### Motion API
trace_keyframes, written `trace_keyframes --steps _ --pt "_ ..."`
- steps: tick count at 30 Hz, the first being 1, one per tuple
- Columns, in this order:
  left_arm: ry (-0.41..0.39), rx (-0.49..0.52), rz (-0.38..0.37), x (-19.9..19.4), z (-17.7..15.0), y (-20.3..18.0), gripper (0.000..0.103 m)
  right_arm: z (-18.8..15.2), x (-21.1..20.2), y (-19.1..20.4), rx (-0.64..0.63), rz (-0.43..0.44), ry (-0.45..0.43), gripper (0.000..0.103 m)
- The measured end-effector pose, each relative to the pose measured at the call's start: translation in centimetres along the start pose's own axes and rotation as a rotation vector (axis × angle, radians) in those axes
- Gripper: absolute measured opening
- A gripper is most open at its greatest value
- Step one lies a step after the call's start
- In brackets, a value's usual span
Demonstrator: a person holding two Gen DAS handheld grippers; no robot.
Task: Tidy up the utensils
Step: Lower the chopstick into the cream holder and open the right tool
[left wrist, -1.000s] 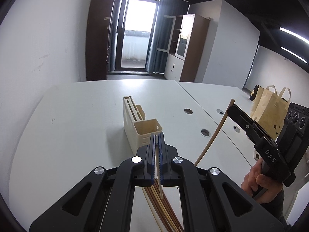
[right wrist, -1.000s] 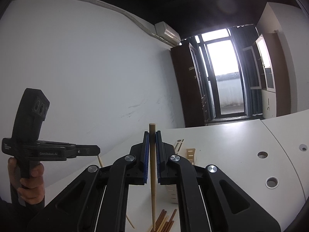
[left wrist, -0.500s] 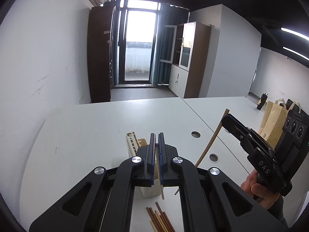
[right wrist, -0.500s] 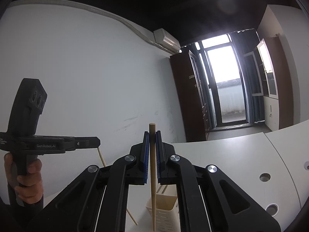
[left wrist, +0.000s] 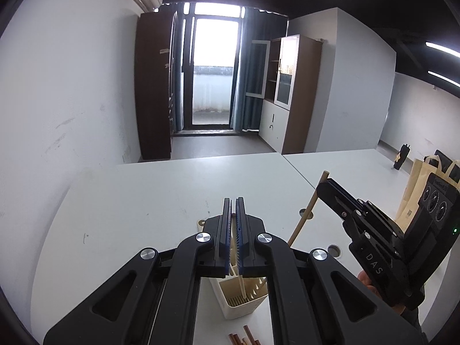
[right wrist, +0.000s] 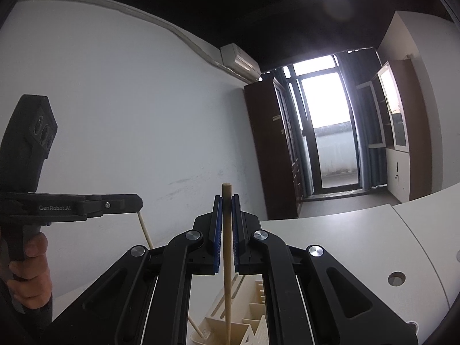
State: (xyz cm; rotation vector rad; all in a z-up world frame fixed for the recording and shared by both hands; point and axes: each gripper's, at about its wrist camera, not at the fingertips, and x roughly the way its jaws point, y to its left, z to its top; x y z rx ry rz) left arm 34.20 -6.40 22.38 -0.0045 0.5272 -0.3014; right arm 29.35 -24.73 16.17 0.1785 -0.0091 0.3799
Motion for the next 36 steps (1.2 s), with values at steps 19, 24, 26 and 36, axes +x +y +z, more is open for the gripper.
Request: trace_keyframes --steps 19,24,26,36 --pt "0.129 -0.021 -0.012 6.6 -4.9 1.9 0.003 -4.9 2.5 0.5 -0.042 -0.039 0.146 0.007" --pt "0.162 -0.017 -0.002 7.4 -5.5 2.1 0.003 -5.2 2.7 0.6 -0.045 -0.047 0.166 0.007" --pt "0.178 -0.017 0.005 7.8 -5.9 2.3 0.003 -5.3 2.8 0.6 -0.046 -0.053 0.176 0.007" --pt "0.235 -0.029 0.012 8.8 -7.4 2.9 0.004 -5.7 3.2 0.1 -0.028 -0.058 0.238 0.008"
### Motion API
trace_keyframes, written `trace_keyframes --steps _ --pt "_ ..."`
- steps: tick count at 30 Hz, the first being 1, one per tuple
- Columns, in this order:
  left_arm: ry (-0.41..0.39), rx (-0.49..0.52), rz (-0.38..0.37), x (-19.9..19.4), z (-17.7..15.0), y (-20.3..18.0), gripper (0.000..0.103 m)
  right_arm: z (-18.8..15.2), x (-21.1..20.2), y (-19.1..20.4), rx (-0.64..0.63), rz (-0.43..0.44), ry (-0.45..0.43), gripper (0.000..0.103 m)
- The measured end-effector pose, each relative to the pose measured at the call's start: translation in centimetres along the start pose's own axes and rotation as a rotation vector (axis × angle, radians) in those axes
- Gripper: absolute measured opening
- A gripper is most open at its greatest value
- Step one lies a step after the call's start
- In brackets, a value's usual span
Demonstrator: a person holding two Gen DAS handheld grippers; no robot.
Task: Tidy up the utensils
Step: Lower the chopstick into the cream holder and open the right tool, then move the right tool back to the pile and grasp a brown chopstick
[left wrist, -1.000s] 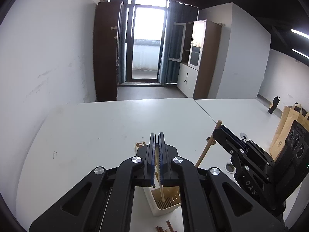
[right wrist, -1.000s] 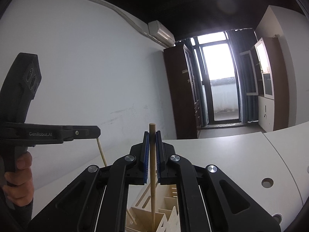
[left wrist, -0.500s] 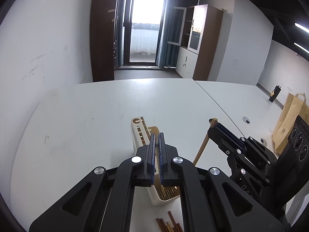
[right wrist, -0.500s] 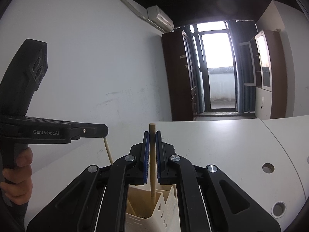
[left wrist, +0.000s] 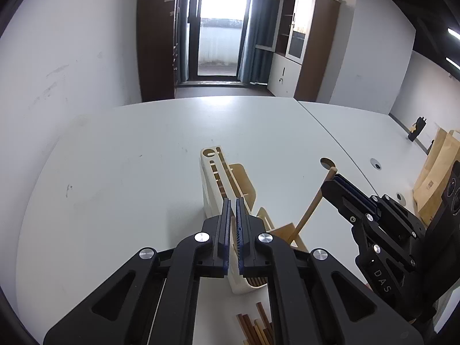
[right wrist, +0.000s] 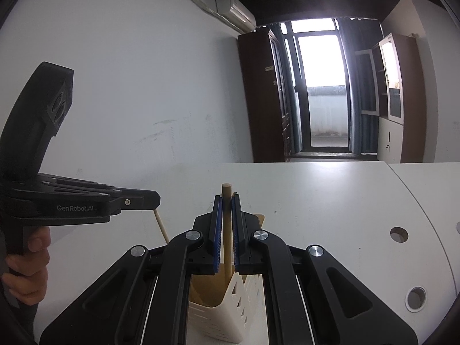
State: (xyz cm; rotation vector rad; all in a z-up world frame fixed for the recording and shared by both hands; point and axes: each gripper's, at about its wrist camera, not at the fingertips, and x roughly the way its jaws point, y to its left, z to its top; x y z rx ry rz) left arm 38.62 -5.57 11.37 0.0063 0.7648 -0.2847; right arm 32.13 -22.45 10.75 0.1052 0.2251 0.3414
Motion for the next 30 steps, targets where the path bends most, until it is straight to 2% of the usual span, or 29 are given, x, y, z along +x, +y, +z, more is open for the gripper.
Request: trace_keyframes --steps 3,4,5,6,7,9,10,11,12,14,16,20,24,30 --pt "0.020 0.003 0.001 0.3 -0.5 0.2 0.012 0.1 0.3 0.0 0.001 -0.002 0.045 0.009" --pt "0.023 0.002 0.002 0.3 -0.6 0.3 0.024 0.3 0.4 0.0 -0.001 -0.002 0.055 0.013" --pt "0.019 -0.003 0.005 0.2 -0.7 0.5 0.031 0.4 0.1 -0.1 0.001 0.003 0.053 0.029" --pt "0.006 -0.012 0.010 -0.2 -0.7 0.7 0.046 0.7 -0.5 -0.1 0.012 0.005 0.034 0.048" --pt "-0.009 -0.019 0.008 -0.6 -0.6 0.7 0.057 0.9 -1.2 -0.2 0.027 0.009 0.008 0.054" --pt "-0.039 -0.032 0.003 -1.9 -0.9 1.2 0.063 1.6 -2.9 -0.2 0.037 0.021 -0.032 0.059" --pt "-0.054 -0.038 0.004 -2.7 -1.1 1.5 0.072 1.8 -3.6 -0.1 0.036 0.018 -0.043 0.062" --pt "-0.069 -0.044 0.003 -3.5 -1.5 1.7 0.079 1.9 -4.3 -0.1 0.037 0.012 -0.049 0.070" --pt "-0.083 -0.053 0.005 -4.3 -2.0 2.0 0.090 1.9 -5.0 0.0 0.038 0.011 -0.047 0.074" --pt "-0.094 -0.057 0.013 -5.3 -3.4 2.4 0.093 1.1 -5.8 0.3 0.036 0.003 -0.014 0.077" --pt "-0.064 -0.054 0.023 -5.4 -5.4 2.6 0.096 -0.2 -6.0 0.5 0.031 -0.007 0.043 0.081" --pt "0.051 -0.081 0.013 -3.3 -10.5 3.2 0.097 -4.4 -5.1 0.5 0.048 -0.032 0.191 0.082" --pt "0.158 -0.062 0.040 -1.1 -16.4 2.8 0.097 -8.8 -4.2 0.1 0.077 -0.055 0.324 0.082" --pt "0.287 -0.011 0.074 1.9 -23.2 1.8 0.096 -14.5 -3.5 1.3 0.044 -0.060 0.458 0.082"
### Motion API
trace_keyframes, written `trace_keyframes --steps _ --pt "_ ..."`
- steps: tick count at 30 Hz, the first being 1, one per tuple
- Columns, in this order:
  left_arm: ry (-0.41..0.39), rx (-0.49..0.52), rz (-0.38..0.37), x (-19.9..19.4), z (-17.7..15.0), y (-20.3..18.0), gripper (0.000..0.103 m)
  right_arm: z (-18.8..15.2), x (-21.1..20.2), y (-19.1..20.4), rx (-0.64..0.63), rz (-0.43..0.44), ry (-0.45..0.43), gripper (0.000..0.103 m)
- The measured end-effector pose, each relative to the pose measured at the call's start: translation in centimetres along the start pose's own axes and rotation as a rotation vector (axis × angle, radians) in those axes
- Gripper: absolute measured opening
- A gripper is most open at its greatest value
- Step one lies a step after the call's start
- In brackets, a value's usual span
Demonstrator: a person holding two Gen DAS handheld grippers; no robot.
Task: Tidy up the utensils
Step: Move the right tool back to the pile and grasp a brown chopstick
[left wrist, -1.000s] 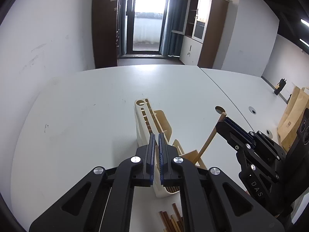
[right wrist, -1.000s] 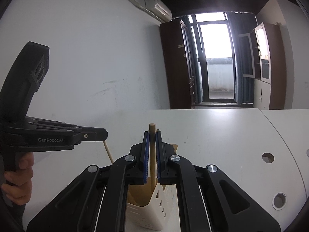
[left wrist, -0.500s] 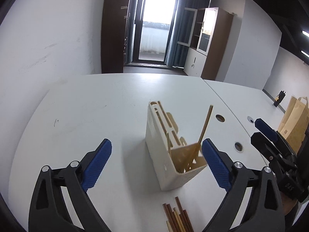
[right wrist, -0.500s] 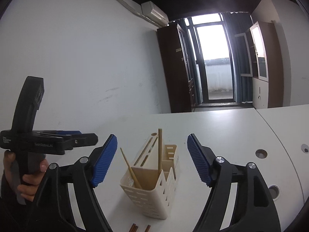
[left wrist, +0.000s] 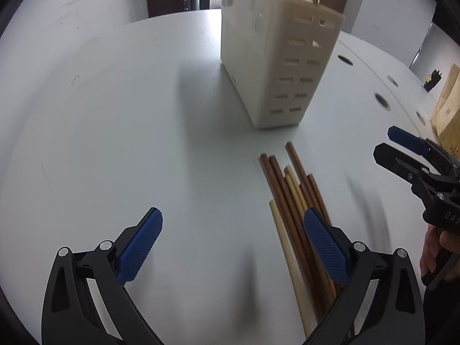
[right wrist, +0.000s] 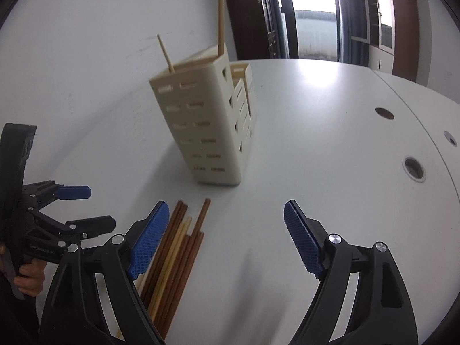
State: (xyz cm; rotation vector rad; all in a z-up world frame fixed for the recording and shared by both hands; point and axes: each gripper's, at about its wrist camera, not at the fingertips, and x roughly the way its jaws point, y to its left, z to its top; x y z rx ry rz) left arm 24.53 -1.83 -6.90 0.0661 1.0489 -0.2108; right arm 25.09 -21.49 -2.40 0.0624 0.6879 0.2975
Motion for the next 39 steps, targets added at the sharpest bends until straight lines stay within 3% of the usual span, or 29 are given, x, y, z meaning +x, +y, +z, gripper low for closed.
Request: trace_keyframes --steps 1,2,5,6,14,19,24,26,28,30,34,38,39 --pt "0.008 0.005 0.005 0.6 -0.5 -0.2 0.096 -0.6 0.5 0.3 -0.014 -0.002 0.019 0.082" --pt "0.016 0.009 0.004 1.3 -0.9 -0.4 0.095 -1.1 1.2 0.7 -0.028 -0.002 0.039 0.075" --pt "0.039 0.012 -0.003 2.8 -1.2 -0.5 0.082 -1.9 3.4 1.4 -0.059 -0.012 0.103 0.042" --pt "0.054 0.012 -0.021 3.3 -1.2 -0.6 0.076 -2.0 4.0 1.6 -0.068 -0.014 0.119 0.039" --pt "0.060 0.029 -0.037 3.6 -1.6 -1.3 0.074 -2.6 5.6 2.3 -0.090 -0.013 0.152 0.036" --pt "0.062 0.016 -0.065 3.5 -1.1 -1.0 0.066 -3.3 6.5 3.1 -0.118 -0.020 0.154 0.033" --pt "0.061 0.007 -0.053 3.6 -0.7 -0.9 0.065 -3.8 6.6 3.4 -0.148 -0.074 0.136 0.017" --pt "0.063 0.004 -0.055 3.5 -0.5 -0.9 0.059 -3.9 6.6 2.8 -0.132 -0.068 0.132 0.013" --pt "0.066 0.012 -0.048 3.5 -0.4 -1.0 0.046 -3.9 6.6 2.4 -0.129 -0.069 0.130 0.011" --pt "0.067 0.023 -0.056 3.4 -0.4 -1.1 0.041 -3.9 6.7 2.3 -0.126 -0.065 0.128 0.010" --pt "0.080 0.031 -0.100 3.3 -0.2 -1.4 0.018 -3.4 6.9 1.5 -0.117 -0.058 0.127 0.010" --pt "0.084 0.035 -0.100 3.4 -0.1 -1.6 0.013 -3.2 7.1 1.3 -0.116 -0.057 0.126 0.010" --pt "0.083 0.035 -0.087 3.4 -0.1 -1.7 0.018 -3.2 7.1 1.2 -0.114 -0.056 0.125 0.010"
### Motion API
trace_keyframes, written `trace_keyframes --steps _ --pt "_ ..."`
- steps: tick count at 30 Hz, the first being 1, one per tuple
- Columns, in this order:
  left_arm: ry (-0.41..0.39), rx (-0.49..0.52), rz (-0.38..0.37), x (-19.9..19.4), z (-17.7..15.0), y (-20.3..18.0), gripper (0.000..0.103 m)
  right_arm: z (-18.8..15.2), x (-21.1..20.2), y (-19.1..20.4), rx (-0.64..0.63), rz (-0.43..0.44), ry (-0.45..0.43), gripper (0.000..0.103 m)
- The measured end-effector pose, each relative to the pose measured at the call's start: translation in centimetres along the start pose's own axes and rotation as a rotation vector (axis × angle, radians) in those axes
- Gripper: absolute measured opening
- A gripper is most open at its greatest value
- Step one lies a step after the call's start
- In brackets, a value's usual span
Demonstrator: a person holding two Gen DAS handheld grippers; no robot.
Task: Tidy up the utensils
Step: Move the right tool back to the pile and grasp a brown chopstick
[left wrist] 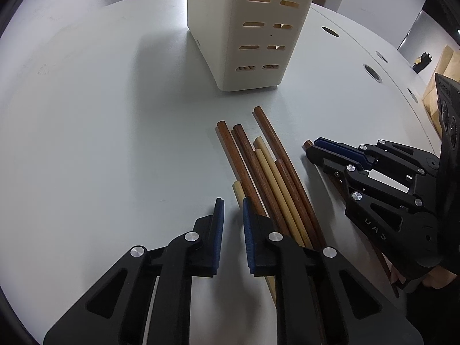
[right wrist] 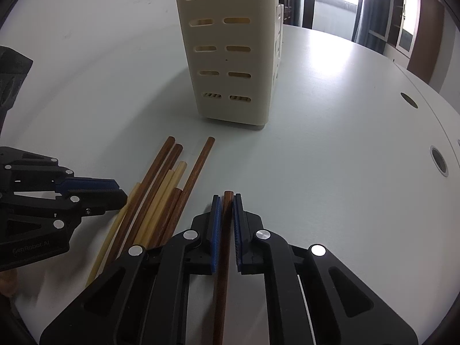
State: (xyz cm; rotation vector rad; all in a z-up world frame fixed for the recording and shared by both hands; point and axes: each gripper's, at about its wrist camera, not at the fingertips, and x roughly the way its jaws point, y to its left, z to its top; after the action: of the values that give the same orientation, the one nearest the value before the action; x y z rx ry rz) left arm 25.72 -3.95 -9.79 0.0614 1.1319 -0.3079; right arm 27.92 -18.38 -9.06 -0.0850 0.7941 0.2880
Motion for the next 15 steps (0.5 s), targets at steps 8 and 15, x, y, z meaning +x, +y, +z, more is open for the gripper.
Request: trace_keyframes --steps 8,15 --pt "-0.010 0.033 0.059 0.8 0.4 -1.4 0.029 -0.1 -0.1 0.1 0.003 0.005 -0.003 0.010" --pt "-0.004 0.053 0.077 1.4 1.2 -1.8 0.010 0.0 0.0 0.1 -0.004 0.002 -0.006 0.010"
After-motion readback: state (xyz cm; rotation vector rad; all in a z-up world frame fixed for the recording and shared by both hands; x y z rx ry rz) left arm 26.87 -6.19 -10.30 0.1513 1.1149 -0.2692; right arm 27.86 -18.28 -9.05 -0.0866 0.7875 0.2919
